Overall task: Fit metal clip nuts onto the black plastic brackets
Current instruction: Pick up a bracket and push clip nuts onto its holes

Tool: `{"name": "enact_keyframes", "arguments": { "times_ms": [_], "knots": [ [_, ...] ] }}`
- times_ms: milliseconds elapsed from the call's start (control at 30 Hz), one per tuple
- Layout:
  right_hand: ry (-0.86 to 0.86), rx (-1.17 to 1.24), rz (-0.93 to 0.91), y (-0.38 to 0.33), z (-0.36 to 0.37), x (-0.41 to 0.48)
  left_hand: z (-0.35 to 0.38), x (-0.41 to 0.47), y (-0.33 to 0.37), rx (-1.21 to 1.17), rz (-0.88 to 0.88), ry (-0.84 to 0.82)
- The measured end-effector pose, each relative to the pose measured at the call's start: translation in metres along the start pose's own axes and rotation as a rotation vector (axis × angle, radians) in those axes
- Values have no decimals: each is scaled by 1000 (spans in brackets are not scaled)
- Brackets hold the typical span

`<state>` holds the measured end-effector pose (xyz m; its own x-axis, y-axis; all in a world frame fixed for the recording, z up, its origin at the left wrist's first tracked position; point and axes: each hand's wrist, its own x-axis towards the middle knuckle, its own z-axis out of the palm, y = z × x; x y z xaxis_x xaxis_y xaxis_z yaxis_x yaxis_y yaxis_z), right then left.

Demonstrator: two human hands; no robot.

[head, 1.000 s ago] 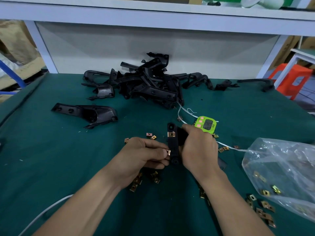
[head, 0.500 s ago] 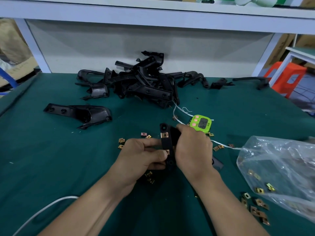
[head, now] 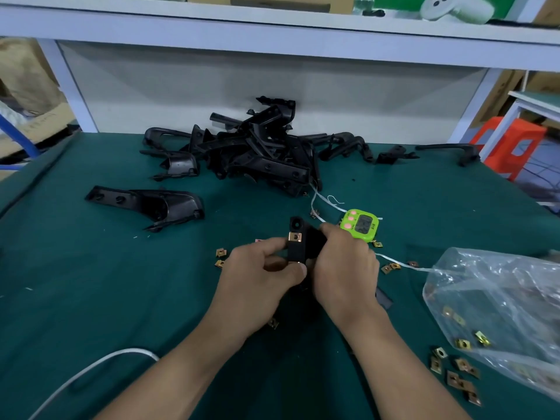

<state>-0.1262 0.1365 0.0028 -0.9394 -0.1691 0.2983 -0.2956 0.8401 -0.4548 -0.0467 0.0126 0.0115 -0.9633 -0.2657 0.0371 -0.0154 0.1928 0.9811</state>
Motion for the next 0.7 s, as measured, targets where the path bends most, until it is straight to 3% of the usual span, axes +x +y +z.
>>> {"name": "enact_keyframes", "arguments": {
  "times_ms": [167,400,700],
  "knots": [
    [21,-68,27,-4,-4,-1,14,-13,6,210,194,160],
    [90,-25,-62,-12,-16,-9,6,-12,11,462,319,207],
    [26,124,8,5,-92,-8,30,1,52,429,425,143]
  ]
}}
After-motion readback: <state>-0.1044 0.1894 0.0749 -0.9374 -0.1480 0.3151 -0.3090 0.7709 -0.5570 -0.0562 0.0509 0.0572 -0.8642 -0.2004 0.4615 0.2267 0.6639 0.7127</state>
